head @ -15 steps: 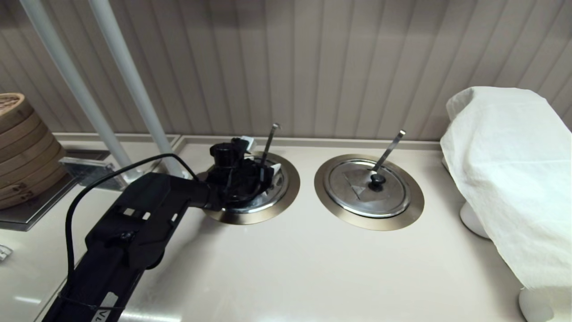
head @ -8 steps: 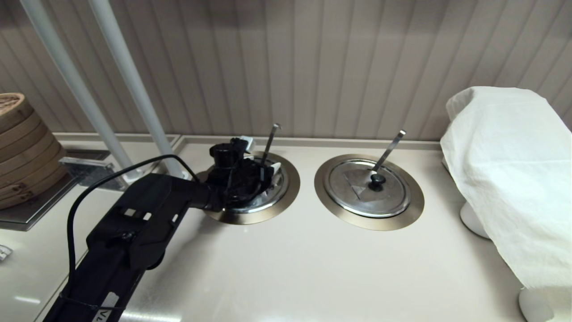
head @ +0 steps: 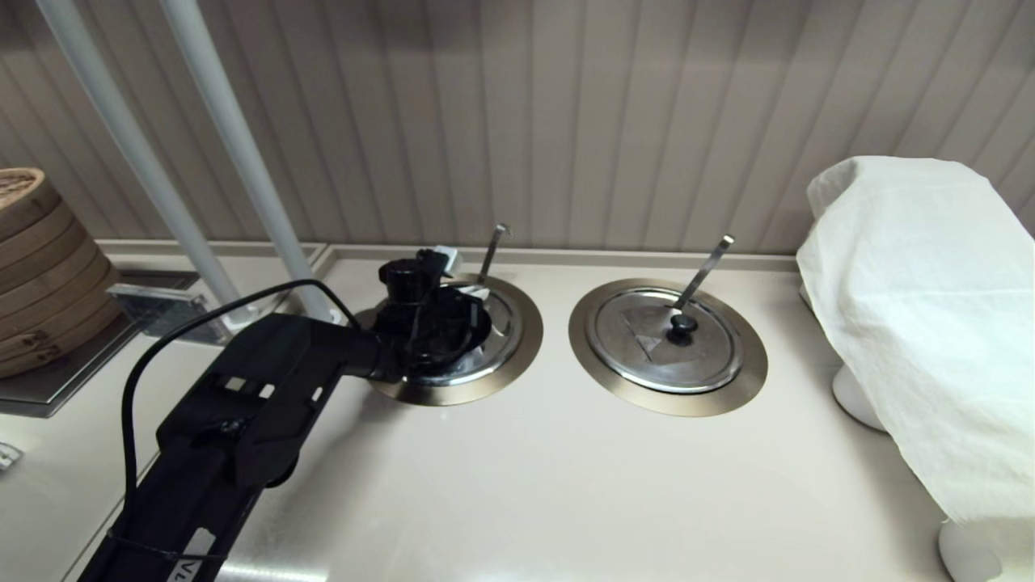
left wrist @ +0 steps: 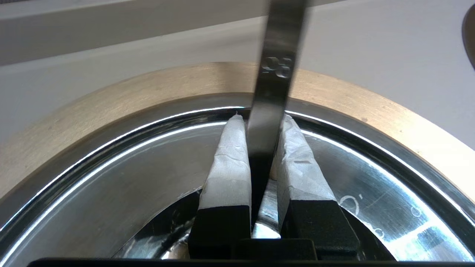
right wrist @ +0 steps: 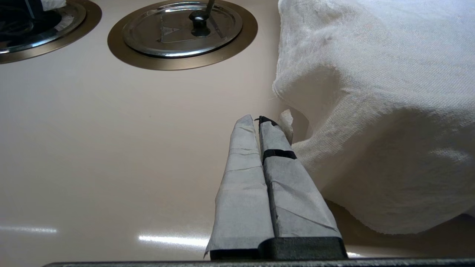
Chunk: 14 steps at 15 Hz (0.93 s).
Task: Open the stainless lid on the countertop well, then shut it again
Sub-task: Stir with a spoon
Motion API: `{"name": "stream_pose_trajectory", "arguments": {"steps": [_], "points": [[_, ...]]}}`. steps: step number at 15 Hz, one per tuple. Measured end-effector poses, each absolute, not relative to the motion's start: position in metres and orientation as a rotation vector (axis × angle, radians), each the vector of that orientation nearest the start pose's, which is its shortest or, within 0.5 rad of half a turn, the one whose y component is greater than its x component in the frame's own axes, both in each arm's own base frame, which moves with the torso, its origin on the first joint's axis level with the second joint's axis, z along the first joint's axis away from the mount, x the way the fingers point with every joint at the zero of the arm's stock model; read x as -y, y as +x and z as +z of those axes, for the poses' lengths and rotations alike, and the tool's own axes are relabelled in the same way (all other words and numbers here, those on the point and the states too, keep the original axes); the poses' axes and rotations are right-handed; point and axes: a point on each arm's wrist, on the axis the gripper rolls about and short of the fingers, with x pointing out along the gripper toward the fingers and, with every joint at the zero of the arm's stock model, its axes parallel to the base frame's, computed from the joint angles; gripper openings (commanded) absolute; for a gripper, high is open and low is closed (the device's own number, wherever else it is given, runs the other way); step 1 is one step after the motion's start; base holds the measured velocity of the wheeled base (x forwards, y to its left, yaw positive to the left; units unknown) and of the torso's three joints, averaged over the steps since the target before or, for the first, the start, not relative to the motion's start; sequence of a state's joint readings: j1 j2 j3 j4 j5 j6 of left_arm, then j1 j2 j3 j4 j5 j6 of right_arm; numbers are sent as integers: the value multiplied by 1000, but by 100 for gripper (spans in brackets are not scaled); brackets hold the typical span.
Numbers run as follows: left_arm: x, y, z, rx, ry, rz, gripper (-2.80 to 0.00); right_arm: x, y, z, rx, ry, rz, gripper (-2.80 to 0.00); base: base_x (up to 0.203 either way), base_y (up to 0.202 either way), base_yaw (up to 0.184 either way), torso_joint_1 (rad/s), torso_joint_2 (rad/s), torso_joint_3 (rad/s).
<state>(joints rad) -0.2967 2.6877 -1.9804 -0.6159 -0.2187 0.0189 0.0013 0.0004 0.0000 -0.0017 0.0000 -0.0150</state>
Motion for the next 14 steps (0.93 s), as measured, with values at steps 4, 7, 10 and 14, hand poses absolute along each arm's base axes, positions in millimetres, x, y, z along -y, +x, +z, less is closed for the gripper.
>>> {"name": "stream_pose_trajectory", "arguments": {"steps": [4,7,10,14], "points": [[167,527,63,-96,20,-518,-280,0,-23,76,1,-15,1,-280,0,0,0,0,0,0],[167,527,64,-94,19,-516,-280,0,-23,76,1,-15,1,-280,0,0,0,0,0,0],[166,527,72,-83,-1,-507,-280,0,-23,76,0,-15,1,-280,0,0,0,0,0,0],[165,525,90,-15,-25,-461,-280,0,-23,76,0,-15,1,-280,0,0,0,0,0,0]]}}
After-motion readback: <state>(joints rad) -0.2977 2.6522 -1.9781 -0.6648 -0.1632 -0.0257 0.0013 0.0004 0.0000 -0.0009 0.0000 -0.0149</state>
